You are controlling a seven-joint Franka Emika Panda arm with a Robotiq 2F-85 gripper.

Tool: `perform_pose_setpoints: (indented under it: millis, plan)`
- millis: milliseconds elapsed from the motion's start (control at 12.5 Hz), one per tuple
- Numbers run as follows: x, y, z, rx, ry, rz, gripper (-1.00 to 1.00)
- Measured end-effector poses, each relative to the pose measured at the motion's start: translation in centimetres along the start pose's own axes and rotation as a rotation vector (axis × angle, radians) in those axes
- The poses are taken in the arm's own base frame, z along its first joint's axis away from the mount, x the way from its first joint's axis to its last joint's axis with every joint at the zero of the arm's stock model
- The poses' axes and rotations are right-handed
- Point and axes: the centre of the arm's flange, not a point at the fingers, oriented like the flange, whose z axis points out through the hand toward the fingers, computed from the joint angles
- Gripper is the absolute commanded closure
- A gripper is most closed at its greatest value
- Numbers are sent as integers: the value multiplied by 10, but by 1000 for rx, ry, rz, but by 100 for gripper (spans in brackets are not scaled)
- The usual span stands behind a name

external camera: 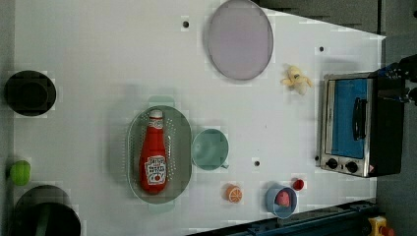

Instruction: Pick ketchup from strainer and place it on the table

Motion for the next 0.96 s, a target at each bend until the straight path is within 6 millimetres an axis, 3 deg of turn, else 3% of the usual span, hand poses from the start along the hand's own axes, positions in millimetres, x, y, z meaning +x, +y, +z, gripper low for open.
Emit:
perform_pose_setpoints:
  millis: [80,240,400,480,560,720,800,960]
  plan:
    - [-27,30,7,-72,-96,18,-58]
    - [-74,85,-16,-109,-139,45,-100]
    - [-95,107,-69,-17,-43,49,-100]
    - [-104,104,-91,14,10,40,-100]
    - [-113,92,-106,40,58,14,-100]
    - [-133,46,-110,55,101,-76,-100]
    - [-147,15,-97,49,111,-133,-100]
    - [-182,-47,-46,-10,62,-258,-100]
